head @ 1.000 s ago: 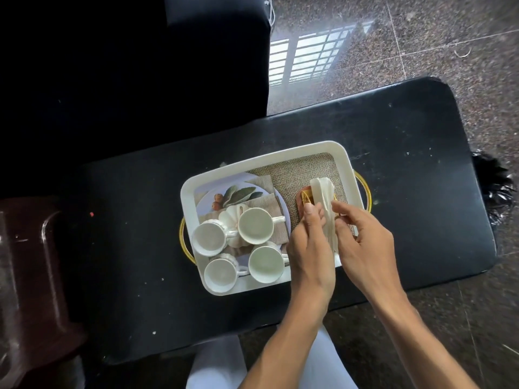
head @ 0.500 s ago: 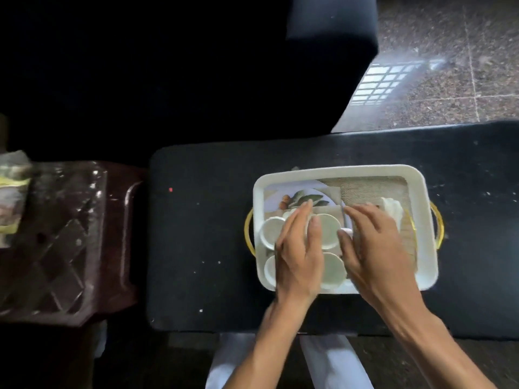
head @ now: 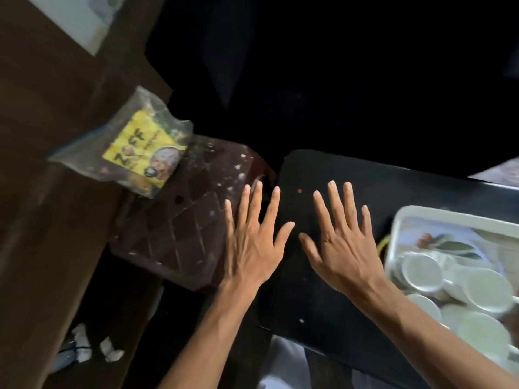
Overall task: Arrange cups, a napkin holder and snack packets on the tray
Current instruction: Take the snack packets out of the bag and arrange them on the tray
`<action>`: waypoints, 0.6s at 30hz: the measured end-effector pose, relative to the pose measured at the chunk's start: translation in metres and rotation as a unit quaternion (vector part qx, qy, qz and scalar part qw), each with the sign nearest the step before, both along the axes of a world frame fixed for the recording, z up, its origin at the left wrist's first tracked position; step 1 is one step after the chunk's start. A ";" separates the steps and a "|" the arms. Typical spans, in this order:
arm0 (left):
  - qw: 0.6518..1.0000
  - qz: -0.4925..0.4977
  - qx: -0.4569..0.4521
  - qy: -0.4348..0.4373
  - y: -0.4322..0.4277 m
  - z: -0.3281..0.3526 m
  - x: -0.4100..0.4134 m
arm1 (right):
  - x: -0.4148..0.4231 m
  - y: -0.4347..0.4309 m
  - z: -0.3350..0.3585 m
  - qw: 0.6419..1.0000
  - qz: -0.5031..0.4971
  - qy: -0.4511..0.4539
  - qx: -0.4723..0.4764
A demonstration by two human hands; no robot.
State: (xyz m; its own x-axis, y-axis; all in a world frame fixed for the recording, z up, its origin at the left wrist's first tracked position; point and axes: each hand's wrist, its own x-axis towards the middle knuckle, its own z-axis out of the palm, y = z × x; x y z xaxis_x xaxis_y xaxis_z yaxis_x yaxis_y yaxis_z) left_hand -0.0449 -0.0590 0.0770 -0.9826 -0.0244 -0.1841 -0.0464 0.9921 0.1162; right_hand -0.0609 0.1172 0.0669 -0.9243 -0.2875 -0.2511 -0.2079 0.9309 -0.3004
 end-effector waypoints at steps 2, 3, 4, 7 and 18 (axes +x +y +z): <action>0.999 0.022 -0.015 0.031 -0.039 0.012 -0.009 | -0.012 -0.041 0.006 1.000 0.019 0.015 -0.005; 0.998 0.031 -0.023 0.044 -0.060 0.019 -0.014 | -0.018 -0.062 0.010 0.999 0.030 0.023 -0.008; 0.997 0.040 -0.030 0.057 -0.081 0.025 -0.019 | -0.025 -0.082 0.013 0.999 0.042 0.031 -0.012; 0.993 0.064 -0.053 0.079 -0.145 0.041 -0.041 | -0.043 -0.136 0.024 0.996 0.074 0.046 -0.004; 0.920 0.371 0.021 0.121 -0.351 0.072 -0.106 | -0.090 -0.256 0.058 0.989 0.119 0.078 0.026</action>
State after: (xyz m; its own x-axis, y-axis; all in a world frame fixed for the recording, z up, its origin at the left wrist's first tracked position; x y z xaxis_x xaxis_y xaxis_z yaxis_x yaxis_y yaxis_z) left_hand -0.1511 -0.4100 0.1486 -0.7106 -0.7032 0.0219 -0.6772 0.6922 0.2494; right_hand -0.1508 -0.1384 0.1250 -0.8605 -0.4926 -0.1301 -0.4637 0.8629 -0.2007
